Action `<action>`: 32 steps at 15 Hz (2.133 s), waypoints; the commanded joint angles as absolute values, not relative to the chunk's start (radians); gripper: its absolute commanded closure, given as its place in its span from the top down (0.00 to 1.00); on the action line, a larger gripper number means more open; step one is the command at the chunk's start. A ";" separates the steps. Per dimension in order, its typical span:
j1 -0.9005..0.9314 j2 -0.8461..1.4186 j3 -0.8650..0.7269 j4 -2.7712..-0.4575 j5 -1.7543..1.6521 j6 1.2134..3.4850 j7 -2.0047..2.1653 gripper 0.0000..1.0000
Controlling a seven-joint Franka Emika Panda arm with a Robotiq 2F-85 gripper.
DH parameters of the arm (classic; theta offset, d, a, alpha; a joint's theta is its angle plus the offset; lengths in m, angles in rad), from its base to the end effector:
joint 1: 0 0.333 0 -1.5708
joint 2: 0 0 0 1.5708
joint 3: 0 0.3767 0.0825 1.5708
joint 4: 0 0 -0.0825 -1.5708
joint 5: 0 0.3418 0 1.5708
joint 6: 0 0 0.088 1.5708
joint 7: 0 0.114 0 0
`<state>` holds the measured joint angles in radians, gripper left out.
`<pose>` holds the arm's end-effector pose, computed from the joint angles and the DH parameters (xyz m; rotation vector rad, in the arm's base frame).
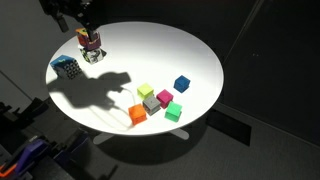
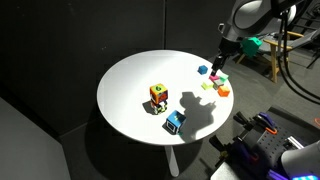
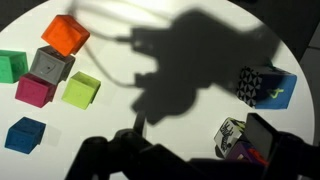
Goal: Put the light blue plushy cube on the orange plushy cube
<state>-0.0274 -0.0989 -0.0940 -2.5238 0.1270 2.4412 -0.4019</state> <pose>0.4185 -0.0507 0.3998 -3.0433 -0.2813 -0.0590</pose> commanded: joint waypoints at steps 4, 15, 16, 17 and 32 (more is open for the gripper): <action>0.003 -0.068 -0.015 -2.578 0.052 2.548 -0.153 1.00; 0.065 0.055 0.059 -2.546 -0.140 2.559 0.006 1.00; 0.070 0.070 0.062 -2.538 -0.142 2.559 0.005 1.00; 0.076 0.088 0.065 -2.528 -0.142 2.560 -0.001 1.00; 0.133 0.265 0.078 -2.410 -0.131 2.608 0.001 1.00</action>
